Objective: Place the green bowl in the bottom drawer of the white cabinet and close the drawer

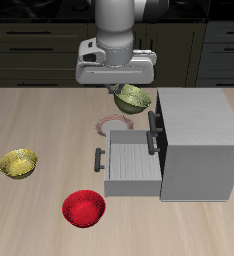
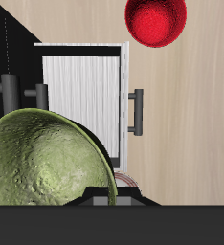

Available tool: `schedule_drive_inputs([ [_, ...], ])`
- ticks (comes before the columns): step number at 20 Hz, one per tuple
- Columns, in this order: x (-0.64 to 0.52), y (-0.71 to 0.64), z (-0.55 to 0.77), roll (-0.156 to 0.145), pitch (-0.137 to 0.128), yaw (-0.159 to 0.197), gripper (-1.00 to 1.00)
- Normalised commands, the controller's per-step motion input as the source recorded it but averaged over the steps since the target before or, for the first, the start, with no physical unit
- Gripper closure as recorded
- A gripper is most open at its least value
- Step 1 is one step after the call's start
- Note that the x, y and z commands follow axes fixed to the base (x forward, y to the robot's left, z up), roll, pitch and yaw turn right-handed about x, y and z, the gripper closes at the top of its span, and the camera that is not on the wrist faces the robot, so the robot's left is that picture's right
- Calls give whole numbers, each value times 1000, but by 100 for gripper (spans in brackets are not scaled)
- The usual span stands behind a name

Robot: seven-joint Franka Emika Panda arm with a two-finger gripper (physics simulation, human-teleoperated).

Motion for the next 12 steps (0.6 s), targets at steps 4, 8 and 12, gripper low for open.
schedule_drive_inputs([
  [4, 80, -10, -337, 13, 41, -2, 100],
  [8, 60, -18, -218, -2, 23, 13, 100],
  [12, 45, -17, -287, 8, 30, 10, 100],
])
